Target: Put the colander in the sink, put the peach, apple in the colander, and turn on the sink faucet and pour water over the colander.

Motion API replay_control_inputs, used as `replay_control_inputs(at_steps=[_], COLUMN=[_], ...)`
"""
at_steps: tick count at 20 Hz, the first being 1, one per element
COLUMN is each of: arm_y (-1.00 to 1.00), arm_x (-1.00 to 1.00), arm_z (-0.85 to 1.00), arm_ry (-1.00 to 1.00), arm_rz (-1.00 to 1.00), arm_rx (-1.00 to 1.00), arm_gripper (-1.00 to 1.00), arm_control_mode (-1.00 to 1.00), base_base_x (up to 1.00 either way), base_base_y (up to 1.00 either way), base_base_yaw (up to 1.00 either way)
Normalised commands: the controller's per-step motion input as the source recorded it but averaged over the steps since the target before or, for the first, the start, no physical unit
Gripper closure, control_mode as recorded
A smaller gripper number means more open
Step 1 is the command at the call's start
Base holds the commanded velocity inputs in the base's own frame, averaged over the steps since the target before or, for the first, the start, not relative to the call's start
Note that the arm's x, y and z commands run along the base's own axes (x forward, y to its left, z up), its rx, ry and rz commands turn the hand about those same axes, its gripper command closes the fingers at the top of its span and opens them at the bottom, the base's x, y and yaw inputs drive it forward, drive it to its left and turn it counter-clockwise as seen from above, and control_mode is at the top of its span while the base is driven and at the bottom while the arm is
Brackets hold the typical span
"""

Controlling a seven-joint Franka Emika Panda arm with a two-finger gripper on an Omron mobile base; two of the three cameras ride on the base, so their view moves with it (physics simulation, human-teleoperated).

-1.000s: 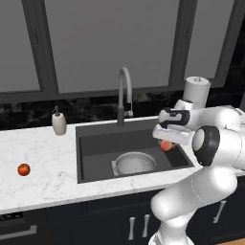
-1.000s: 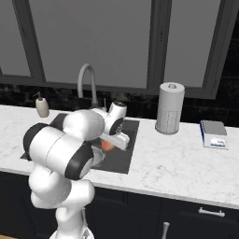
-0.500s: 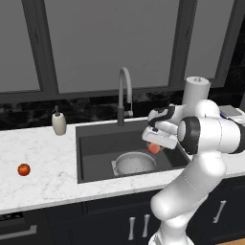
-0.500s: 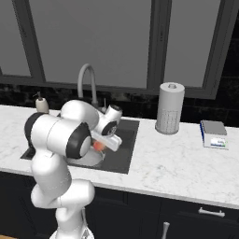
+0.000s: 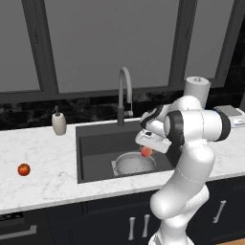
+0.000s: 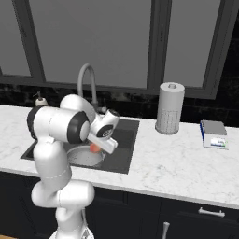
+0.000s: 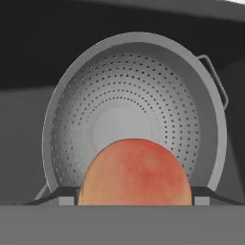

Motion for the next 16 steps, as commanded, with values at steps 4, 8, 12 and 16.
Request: replay_control_inputs(at_steps=[4,8,12,16], arm_y=[0.3,0.22,0.06,0.0], arm_x=[0.06,0.0,0.0,0.0], arm_z=[-0.27,-0.32,-0.35,-0.27], arm_ry=[0.0,0.0,0.0,0.0], arm_rz=[0.03,0.05,0.06,0.06], arm_rx=[0.0,0.0,0.0,-0.02], arm_gripper=[1.0,1.0,1.0,1.0], arm_control_mode=[-1.0,-1.0,-1.0,-1.0], base_base_x=[0.0,0.0,0.0,0.0], base_base_y=[0.0,0.0,0.0,0.0], base_base_yaw=[0.0,0.0,0.0,0.0])
